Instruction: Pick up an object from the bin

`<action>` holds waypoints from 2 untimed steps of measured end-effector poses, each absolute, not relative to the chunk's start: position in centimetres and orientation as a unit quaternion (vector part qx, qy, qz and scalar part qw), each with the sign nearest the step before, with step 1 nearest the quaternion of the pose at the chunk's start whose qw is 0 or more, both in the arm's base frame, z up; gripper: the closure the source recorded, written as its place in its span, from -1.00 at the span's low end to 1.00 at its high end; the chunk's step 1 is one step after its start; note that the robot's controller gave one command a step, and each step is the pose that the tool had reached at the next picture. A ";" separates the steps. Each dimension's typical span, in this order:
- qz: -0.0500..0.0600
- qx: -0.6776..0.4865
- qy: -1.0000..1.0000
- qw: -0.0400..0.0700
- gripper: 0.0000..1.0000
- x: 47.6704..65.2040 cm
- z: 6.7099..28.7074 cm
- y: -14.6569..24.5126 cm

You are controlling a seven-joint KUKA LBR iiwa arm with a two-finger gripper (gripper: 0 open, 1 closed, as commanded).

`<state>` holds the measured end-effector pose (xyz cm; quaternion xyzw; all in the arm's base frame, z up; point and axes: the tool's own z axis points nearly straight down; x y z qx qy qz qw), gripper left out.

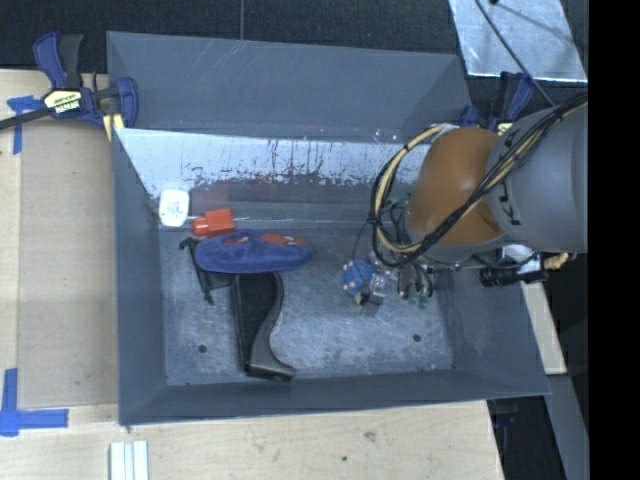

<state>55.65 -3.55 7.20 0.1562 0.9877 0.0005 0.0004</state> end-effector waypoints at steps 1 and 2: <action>0.000 0.156 0.988 0.002 1.00 55.8 8.3 -3.6; 0.000 0.155 0.988 0.003 1.00 55.9 9.2 -3.7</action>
Offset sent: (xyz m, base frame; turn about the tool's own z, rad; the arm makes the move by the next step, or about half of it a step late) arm 0.0000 0.0001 0.0093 0.0000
